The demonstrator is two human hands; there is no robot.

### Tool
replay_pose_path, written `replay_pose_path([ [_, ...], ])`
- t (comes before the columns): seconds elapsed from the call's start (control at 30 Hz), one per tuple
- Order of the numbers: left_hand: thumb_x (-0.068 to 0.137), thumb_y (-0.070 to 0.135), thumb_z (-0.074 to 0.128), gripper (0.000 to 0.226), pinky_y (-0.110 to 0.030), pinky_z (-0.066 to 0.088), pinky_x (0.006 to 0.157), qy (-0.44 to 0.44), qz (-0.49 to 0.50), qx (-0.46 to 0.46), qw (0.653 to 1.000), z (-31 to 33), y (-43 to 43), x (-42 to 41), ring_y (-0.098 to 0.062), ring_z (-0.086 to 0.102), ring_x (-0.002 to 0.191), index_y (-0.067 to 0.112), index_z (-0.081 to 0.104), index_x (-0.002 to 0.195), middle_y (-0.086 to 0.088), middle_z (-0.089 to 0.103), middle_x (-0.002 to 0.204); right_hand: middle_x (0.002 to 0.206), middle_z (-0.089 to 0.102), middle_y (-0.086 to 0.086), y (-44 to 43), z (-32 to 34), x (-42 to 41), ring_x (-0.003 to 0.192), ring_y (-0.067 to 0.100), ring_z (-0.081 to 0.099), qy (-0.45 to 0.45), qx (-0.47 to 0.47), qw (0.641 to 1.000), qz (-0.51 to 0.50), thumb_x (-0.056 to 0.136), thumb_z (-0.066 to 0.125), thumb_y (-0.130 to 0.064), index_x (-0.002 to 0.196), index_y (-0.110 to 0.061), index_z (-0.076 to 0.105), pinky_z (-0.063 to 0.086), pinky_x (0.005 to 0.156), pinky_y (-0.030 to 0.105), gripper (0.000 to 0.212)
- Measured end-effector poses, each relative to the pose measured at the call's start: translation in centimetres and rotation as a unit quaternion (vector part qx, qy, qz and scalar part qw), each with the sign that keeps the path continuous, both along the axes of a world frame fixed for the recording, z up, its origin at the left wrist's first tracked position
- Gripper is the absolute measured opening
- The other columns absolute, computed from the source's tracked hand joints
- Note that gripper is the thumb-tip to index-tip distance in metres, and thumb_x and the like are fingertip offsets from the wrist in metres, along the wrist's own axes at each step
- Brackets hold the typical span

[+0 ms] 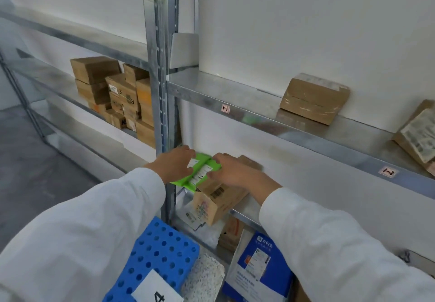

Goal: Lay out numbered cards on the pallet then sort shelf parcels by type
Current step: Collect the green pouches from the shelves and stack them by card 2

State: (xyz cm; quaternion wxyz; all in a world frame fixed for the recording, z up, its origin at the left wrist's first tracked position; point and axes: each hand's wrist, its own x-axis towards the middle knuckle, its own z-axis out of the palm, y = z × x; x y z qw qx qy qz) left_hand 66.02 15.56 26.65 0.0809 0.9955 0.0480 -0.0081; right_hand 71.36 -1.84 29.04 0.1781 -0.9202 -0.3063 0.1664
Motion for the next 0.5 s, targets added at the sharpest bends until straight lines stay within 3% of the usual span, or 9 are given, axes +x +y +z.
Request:
replay_pose_path([
  [0.23, 0.094, 0.028, 0.05, 0.043, -0.038, 0.049, 0.093, 0.02, 0.022, -0.029, 0.999, -3.0, 2.1, 4.5, -0.024, 0.054, 0.118, 0.023, 0.044, 0.137, -0.003, 0.042, 0.14, 0.136, 0.047, 0.015, 4.2, -2.7, 4.6, 0.125, 0.031, 0.046, 0.011, -0.009, 1.0, 0.009, 0.095, 0.056, -0.025, 0.136, -0.007, 0.044, 0.038, 0.093, 0.03, 0.047],
  [0.5, 0.095, 0.03, 0.049, 0.039, -0.041, 0.05, 0.093, 0.062, 0.052, -0.026, 0.996, -7.3, 5.4, 9.3, -0.025, 0.056, 0.114, 0.023, 0.046, 0.134, -0.001, 0.048, 0.134, 0.136, 0.052, 0.015, 8.3, -8.1, 10.1, 0.123, 0.029, 0.051, 0.095, -0.043, 0.995, -0.001, 0.096, 0.052, -0.024, 0.135, -0.004, 0.046, 0.042, 0.096, 0.031, 0.045],
])
